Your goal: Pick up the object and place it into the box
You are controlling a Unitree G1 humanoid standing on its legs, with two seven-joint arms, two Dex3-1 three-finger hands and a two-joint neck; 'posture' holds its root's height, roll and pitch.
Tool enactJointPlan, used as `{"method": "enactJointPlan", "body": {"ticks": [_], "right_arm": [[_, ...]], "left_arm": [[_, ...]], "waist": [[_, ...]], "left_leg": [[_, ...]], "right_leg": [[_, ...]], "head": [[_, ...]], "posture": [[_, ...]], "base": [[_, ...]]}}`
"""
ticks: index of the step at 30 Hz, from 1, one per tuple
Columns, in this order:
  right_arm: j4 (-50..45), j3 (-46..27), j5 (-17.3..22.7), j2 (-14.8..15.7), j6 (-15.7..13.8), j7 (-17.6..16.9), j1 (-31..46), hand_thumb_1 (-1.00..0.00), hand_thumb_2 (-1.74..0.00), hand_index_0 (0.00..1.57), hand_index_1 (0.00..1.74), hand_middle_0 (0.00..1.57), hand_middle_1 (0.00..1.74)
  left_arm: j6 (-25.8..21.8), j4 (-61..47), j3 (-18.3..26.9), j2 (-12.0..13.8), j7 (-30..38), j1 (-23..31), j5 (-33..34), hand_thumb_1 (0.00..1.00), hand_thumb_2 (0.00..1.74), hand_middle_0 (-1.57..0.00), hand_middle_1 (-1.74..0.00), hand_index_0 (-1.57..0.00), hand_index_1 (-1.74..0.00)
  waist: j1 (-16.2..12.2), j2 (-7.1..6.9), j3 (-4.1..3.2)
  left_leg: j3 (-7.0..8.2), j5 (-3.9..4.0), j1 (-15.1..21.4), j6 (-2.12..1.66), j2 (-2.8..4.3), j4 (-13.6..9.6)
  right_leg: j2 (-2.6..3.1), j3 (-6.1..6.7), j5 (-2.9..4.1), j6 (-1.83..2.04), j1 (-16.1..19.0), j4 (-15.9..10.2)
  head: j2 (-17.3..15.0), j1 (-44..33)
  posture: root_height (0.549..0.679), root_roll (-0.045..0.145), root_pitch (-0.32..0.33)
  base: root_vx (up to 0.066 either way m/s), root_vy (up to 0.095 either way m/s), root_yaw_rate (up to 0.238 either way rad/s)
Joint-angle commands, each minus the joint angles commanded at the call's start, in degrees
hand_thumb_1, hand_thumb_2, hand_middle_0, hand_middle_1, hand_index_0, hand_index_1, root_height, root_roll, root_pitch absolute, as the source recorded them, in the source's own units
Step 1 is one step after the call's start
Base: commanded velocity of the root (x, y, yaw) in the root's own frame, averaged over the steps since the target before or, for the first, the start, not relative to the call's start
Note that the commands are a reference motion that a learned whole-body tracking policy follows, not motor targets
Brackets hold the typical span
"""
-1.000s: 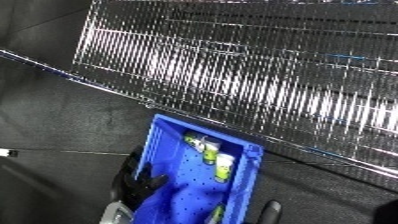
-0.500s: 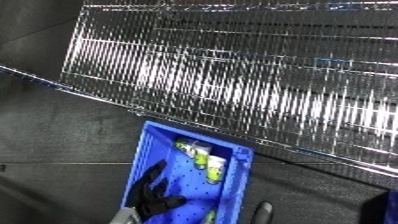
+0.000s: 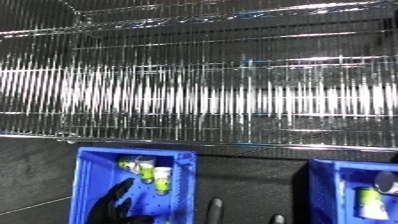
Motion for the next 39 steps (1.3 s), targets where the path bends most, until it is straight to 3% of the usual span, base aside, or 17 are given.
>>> {"method": "enactJointPlan", "body": {"ticks": [4, 10, 11, 16, 19, 23, 27, 31, 39], "right_arm": [[0.5, -0.5, -1.1, 0.3, 1.2, 0.2, 0.9, 0.00, 0.00, 0.00, 0.00, 0.00, 0.00], [1.7, -1.6, -3.1, 1.0, 2.2, 0.7, 4.0, 0.00, 0.00, 0.00, 0.00, 0.00, 0.00], [1.9, -1.7, -3.5, 1.2, 2.4, 0.6, 4.6, 0.00, 0.00, 0.00, 0.00, 0.00, 0.00], [3.1, -2.6, -5.2, 2.1, 4.1, 0.0, 7.7, 0.00, 0.00, 0.00, 0.00, 0.00, 0.00], [4.1, -3.1, -6.7, 2.6, 4.8, 0.0, 9.1, 0.00, 0.00, 0.00, 0.00, 0.00, 0.00], [5.3, -3.7, -8.2, 3.3, 5.8, 0.5, 10.7, 0.00, 0.00, 0.00, 0.00, 0.00, 0.00], [6.2, -4.2, -8.9, 4.0, 6.5, 1.0, 12.2, 0.00, 0.00, 0.00, 0.00, 0.00, 0.00], [7.1, -4.7, -9.6, 4.6, 7.1, 1.3, 13.2, 0.00, 0.00, 0.00, 0.00, 0.00, 0.00], [8.9, -5.4, -11.2, 5.1, 7.8, 2.3, 14.2, 0.00, 0.00, 0.00, 0.00, 0.00, 0.00]], "left_arm": [[0.6, -0.3, -0.7, -1.2, 0.1, 1.6, 0.9, 0.00, 0.00, 0.00, 0.00, 0.00, 0.00], [0.2, -0.4, -0.8, -2.7, 0.2, 4.6, 2.4, 0.00, 0.00, 0.00, 0.00, 0.00, 0.00], [0.0, -0.3, -0.7, -2.8, 0.5, 5.1, 2.9, 0.00, 0.00, 0.00, 0.00, 0.00, 0.00], [0.0, 0.1, 0.0, -3.3, -0.5, 8.2, 5.1, 0.00, 0.00, 0.00, 0.00, 0.00, 0.00], [0.3, 0.6, 0.5, -3.7, -2.1, 9.9, 6.4, 0.00, 0.00, 0.00, 0.00, 0.00, 0.00], [1.5, 1.3, 1.2, -4.0, -4.2, 12.1, 8.0, 0.00, 0.00, 0.00, 0.00, 0.00, 0.00], [3.2, 2.2, 1.9, -4.2, -5.6, 13.7, 8.9, 0.00, 0.00, 0.00, 0.00, 0.00, 0.00], [4.4, 3.2, 2.7, -4.5, -6.4, 14.7, 9.8, 0.00, 0.00, 0.00, 0.00, 0.00, 0.00], [4.8, 4.3, 3.4, -4.6, -7.8, 15.4, 10.5, 0.00, 0.00, 0.00, 0.00, 0.00, 0.00]], "waist": [[-0.3, 0.37, -1.49], [-0.6, 0.36, -4.81], [-0.7, 0.30, -5.52], [-0.7, 0.09, -9.85], [-0.5, -0.03, -12.45], [-0.1, -0.11, -15.86], [0.1, -0.21, -18.62], [0.1, -0.39, -20.79], [0.0, -0.58, -23.27]], "left_leg": [[0.01, 0.53, 2.6, -0.25, 0.16, -2.6], [0.09, 1.89, 7.8, -0.99, 0.76, -8.9], [0.17, 2.10, 8.7, -1.18, 0.91, -9.9], [0.62, 5.07, 14.4, -2.46, 2.15, -19.1], [1.19, 6.50, 17.1, -3.17, 2.91, -23.4], [2.13, 7.71, 19.6, -3.73, 3.83, -27.0], [2.95, 7.69, 20.9, -3.99, 4.47, -28.2], [3.62, 7.16, 21.7, -4.17, 4.97, -28.2], [4.60, 6.51, 22.9, -4.57, 5.96, -28.2]], "right_leg": [[-0.28, -0.13, 0.36, 0.20, 2.0, -1.7], [-0.48, -0.46, 1.69, 0.86, 6.7, -7.4], [-0.49, -0.51, 1.89, 1.02, 7.6, -8.5], [-0.19, -1.02, 4.64, 2.03, 14.0, -17.5], [-0.32, -1.33, 5.99, 2.62, 17.1, -21.8], [-0.43, -1.77, 7.40, 3.04, 20.0, -25.9], [-0.63, -2.11, 7.97, 3.25, 21.9, -28.2], [-0.91, -2.22, 8.63, 3.52, 23.5, -30.1], [-1.61, -2.57, 9.82, 4.19, 25.6, -32.7]], "head": [[-2.6, 3.0], [-7.8, 4.6], [-9.2, 4.9], [-13.7, 5.3], [-16.5, 6.0], [-19.3, 5.7], [-22.2, 4.9], [-26.1, 3.6], [-29.7, 1.5]], "posture": [[0.662, 0.034, 0.028], [0.668, 0.035, 0.017], [0.669, 0.035, 0.016], [0.675, 0.032, 0.014], [0.676, 0.030, 0.014], [0.676, 0.028, 0.013], [0.676, 0.026, 0.009], [0.675, 0.026, 0.004], [0.673, 0.025, -0.009]], "base": [[0.063, 0.013, -0.087], [0.105, 0.005, -0.062], [0.137, 0.004, -0.042], [0.163, 0.000, -0.046], [0.146, -0.001, -0.069], [0.117, 0.000, -0.091], [0.097, -0.002, -0.070], [0.067, -0.001, -0.059], [0.040, 0.003, -0.040]]}}
